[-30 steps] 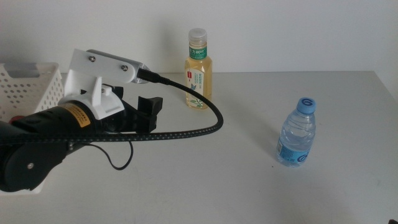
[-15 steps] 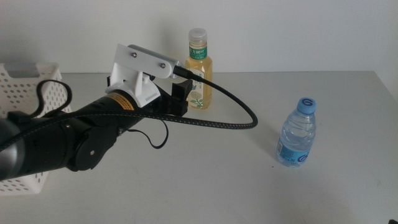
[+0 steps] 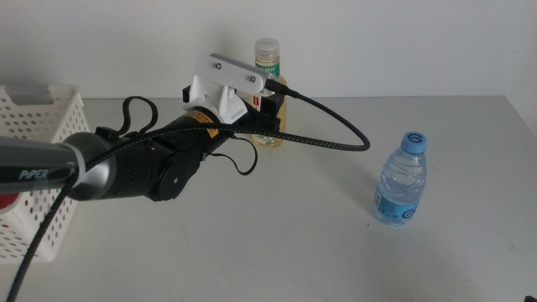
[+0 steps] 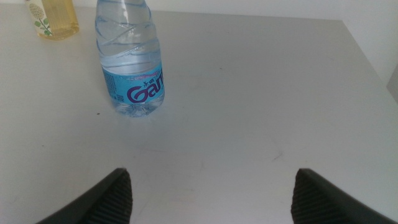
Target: Use arms to grab the bottles and put them into the dustbin to the left of the table.
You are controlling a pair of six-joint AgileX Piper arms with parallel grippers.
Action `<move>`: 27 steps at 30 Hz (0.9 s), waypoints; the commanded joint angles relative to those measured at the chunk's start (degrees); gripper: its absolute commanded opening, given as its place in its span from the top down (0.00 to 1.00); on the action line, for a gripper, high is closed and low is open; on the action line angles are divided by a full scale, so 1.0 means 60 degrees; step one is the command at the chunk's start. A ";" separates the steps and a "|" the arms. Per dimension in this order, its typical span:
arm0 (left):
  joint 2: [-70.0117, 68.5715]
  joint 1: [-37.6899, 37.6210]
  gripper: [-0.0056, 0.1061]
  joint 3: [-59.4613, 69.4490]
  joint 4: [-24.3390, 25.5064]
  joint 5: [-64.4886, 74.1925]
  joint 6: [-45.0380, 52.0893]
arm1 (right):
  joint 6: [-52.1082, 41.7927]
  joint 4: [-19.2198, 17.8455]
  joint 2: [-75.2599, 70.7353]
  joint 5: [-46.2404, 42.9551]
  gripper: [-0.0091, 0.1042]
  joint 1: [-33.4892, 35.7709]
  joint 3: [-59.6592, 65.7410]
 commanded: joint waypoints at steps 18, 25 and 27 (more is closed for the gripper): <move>0.1661 0.0222 0.11 -0.2710 -0.0620 0.0048 -0.0176 | -0.0083 -0.0026 -0.0202 -0.0623 0.34 -0.0058 -0.0050; 0.2297 0.0269 0.11 -0.3286 -0.0559 0.0022 -0.0426 | -0.0083 -0.0026 -0.0202 -0.0623 0.34 -0.0058 -0.0050; 0.2514 0.0269 0.11 -0.3469 -0.0559 0.0020 -0.0554 | -0.0083 -0.0026 -0.0202 -0.0623 0.34 -0.0058 -0.0050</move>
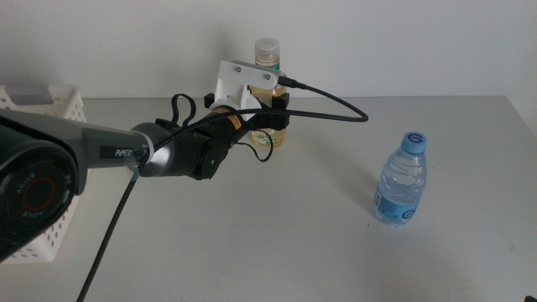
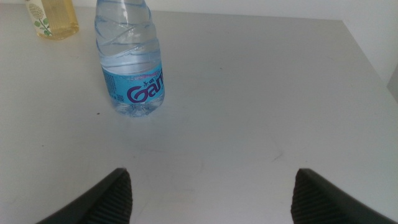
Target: Use arms to grab the bottles and put them into the dustbin to the left of the table.
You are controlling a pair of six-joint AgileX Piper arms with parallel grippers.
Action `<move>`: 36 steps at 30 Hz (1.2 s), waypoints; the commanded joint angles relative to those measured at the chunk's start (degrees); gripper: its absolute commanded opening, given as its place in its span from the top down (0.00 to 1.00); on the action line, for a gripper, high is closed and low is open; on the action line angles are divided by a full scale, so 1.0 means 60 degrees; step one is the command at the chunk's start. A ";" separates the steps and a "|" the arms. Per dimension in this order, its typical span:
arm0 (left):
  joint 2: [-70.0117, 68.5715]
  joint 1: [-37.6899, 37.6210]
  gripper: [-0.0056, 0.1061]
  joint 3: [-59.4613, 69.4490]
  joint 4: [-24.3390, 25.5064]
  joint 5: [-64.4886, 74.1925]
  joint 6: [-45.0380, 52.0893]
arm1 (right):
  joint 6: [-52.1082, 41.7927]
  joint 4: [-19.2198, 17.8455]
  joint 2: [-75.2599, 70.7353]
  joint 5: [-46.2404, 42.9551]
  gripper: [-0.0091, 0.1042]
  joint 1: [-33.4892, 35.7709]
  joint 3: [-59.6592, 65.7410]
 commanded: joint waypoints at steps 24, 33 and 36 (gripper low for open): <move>0.0967 0.0005 0.24 -0.1437 -0.0003 -0.2046 -0.0362 | -0.0083 -0.0026 -0.0202 -0.0623 0.34 -0.0058 -0.0050; 0.1081 0.0005 0.64 -0.1437 0.0007 -0.2439 -0.0516 | -0.0083 -0.0026 -0.0202 -0.0623 0.34 -0.0058 -0.0050; 0.1024 0.0005 0.88 -0.1437 0.0007 -0.2029 -0.0525 | -0.0083 -0.0026 -0.0202 -0.0623 0.34 -0.0058 -0.0050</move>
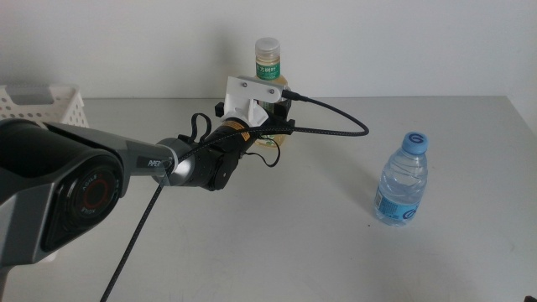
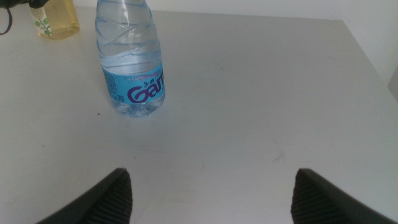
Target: Use arms to grab the bottles and put them into the dustbin to the left of the table.
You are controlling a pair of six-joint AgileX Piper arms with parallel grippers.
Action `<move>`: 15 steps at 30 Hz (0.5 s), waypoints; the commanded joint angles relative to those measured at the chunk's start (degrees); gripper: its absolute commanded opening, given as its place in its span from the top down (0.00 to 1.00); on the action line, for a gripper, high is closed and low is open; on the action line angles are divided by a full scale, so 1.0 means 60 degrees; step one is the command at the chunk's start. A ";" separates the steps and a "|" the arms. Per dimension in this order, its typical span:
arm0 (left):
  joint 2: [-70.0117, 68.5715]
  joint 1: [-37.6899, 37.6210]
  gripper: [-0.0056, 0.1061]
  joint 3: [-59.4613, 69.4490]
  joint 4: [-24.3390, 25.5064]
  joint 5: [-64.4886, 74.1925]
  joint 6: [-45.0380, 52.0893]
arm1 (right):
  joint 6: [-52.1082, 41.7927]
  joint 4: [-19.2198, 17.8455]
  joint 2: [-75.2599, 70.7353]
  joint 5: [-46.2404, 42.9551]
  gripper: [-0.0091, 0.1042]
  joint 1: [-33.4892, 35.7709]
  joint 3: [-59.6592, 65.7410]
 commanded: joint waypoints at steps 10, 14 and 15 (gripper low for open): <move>-0.2471 0.0017 0.96 -0.0252 0.1396 0.3138 -0.0270 | -0.0083 -0.0026 -0.0202 -0.0623 0.34 -0.0058 -0.0050; -0.3341 0.0017 0.96 -0.0252 0.1556 0.4520 -0.0301 | -0.0083 -0.0026 -0.0202 -0.0623 0.34 -0.0058 -0.0050; -0.3533 0.0017 0.96 -0.0252 0.1590 0.4915 -0.0301 | -0.0083 -0.0026 -0.0202 -0.0623 0.34 -0.0058 -0.0050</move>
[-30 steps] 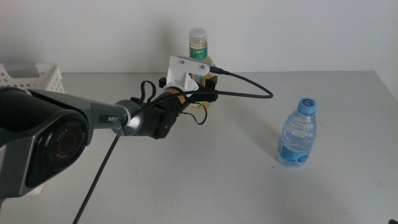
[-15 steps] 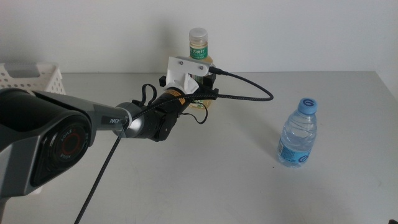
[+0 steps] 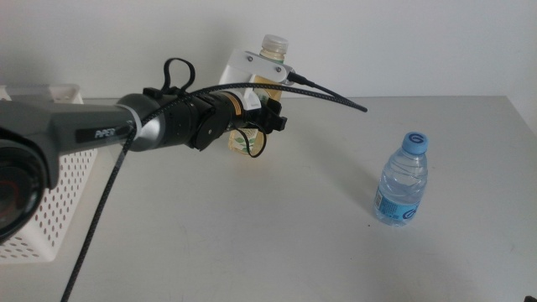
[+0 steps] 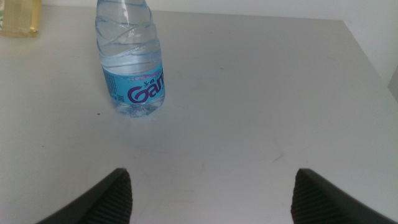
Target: Use arms to grab the bottles and put them into the dustbin to the left of the table.
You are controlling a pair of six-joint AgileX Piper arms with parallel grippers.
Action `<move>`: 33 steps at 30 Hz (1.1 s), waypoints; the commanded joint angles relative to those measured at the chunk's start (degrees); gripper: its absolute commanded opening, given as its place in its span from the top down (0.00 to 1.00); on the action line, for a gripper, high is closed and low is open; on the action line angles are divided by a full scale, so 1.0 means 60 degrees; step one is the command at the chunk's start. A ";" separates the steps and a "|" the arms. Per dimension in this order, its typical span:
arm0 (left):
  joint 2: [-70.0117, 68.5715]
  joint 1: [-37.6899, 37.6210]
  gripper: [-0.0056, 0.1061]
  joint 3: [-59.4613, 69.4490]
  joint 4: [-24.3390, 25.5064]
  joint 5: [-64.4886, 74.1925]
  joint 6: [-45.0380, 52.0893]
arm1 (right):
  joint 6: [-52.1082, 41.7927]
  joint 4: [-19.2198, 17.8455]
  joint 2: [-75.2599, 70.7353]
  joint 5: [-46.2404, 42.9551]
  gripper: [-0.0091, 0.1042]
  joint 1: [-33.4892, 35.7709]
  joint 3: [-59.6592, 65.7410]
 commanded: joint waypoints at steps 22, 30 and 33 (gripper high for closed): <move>-0.5520 0.0764 0.96 -0.0417 -0.0777 0.8072 -0.0056 | -0.0083 -0.0027 -0.0202 -0.0623 0.34 -0.0058 -0.0050; -0.5880 0.2637 0.96 -0.1114 -0.1872 1.0977 0.1551 | -0.0083 -0.0027 -0.0202 -0.0623 0.34 -0.0058 -0.0050; -0.5788 0.3484 0.96 -0.1746 -0.1944 1.2377 0.2094 | -0.0083 -0.0027 -0.0202 -0.0623 0.34 -0.0058 -0.0050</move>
